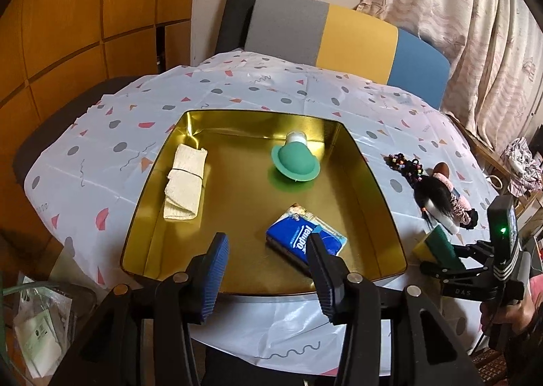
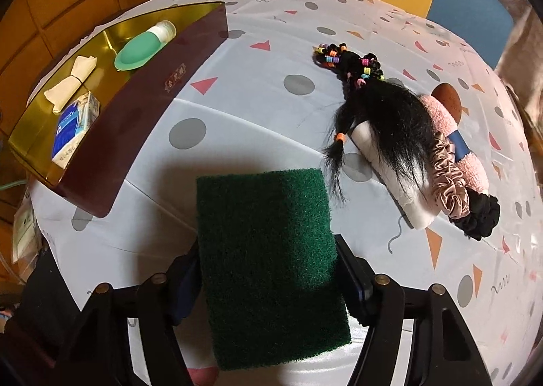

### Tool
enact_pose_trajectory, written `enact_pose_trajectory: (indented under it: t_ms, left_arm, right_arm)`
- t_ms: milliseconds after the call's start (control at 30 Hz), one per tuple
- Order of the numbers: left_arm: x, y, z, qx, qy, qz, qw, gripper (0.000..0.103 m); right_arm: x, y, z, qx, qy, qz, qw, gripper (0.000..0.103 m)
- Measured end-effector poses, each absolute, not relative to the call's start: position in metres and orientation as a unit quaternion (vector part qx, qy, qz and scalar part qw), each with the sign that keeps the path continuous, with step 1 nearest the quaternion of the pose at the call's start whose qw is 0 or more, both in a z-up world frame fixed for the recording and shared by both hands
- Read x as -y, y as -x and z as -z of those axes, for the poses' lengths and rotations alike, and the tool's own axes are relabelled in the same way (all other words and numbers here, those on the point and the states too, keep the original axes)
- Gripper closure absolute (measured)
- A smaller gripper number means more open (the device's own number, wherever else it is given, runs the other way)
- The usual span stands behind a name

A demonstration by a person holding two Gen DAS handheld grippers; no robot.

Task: Organize soft objects
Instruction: 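Carry the green-yellow sponge in the right gripper over the gold tray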

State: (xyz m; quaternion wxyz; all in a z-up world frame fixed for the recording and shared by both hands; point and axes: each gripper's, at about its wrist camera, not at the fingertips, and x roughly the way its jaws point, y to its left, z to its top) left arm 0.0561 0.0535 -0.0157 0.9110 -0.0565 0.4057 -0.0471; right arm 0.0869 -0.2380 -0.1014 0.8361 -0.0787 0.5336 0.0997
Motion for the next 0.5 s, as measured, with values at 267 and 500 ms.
enact_pose_trajectory:
  t_ms: [267,500]
  left_arm:
    - [-0.064,-0.056,0.019,-0.404,0.057,0.03,0.912,0.055]
    - [-0.079,-0.05,0.007,-0.378,0.051,-0.014,0.925,0.055]
  right_arm:
    - [0.228,-0.089,0.046,-0.485,0.023,-0.129,0.865,0.034]
    - [0.155,-0.11,0.011,-0.462,0.008,-0.212,0.861,0.033]
